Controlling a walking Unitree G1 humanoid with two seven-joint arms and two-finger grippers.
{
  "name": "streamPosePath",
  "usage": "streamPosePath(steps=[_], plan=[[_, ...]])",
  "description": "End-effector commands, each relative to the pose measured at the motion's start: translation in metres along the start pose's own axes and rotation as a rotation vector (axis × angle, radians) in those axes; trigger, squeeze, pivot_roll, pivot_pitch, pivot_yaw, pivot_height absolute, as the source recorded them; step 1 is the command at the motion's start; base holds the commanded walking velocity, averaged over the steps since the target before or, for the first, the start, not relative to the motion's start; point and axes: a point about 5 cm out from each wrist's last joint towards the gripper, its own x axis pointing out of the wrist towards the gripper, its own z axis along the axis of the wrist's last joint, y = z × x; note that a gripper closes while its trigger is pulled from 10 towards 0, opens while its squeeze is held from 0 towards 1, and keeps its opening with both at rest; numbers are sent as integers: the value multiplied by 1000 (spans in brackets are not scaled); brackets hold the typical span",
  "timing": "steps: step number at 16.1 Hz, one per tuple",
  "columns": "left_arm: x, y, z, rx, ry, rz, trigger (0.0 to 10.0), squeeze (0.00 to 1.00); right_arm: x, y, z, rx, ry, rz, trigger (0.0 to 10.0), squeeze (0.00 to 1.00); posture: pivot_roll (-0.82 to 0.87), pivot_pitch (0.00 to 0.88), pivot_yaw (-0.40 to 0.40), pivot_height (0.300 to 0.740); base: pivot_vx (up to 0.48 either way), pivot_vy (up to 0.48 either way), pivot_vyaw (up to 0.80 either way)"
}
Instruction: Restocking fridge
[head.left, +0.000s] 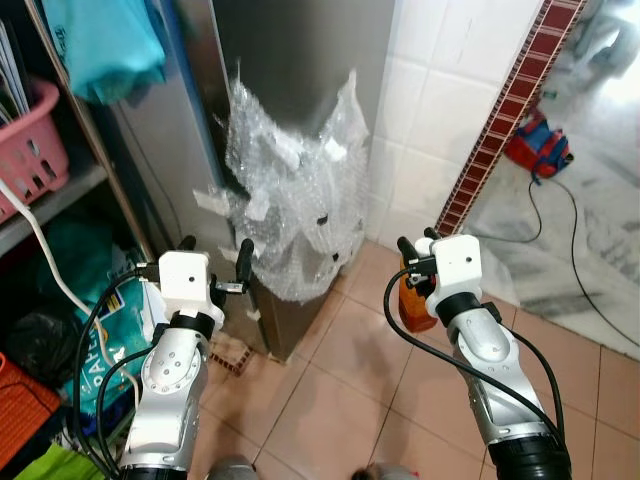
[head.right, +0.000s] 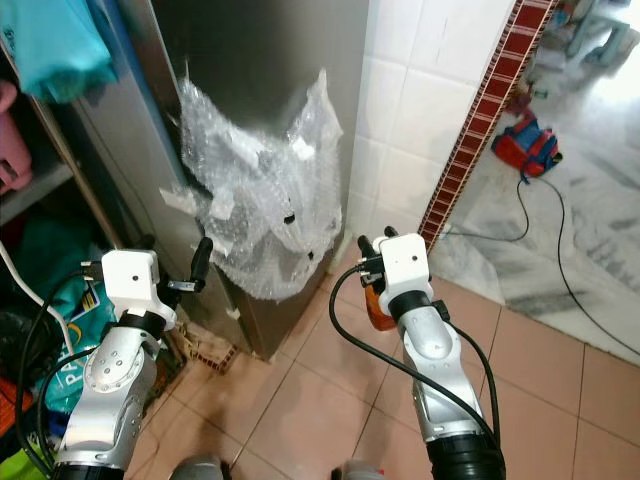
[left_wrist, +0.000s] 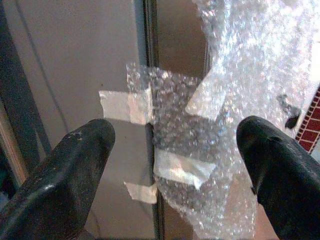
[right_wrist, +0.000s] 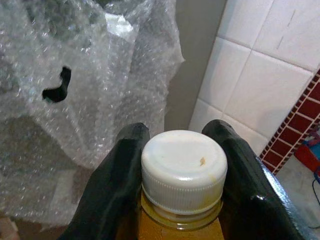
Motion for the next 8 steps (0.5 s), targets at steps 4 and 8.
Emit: streamPosePath(steps=[4,8], plan=[[0,1,-1,12,5,5,10000,0,2,0,8,-9,-37,4,10000,0,37,55,-6,740,282,0,0],[1,0,-1,12,4,5,10000,0,2,0,8,-11,-36,3,10000,0,36,56,-5,740,281,0,0]])
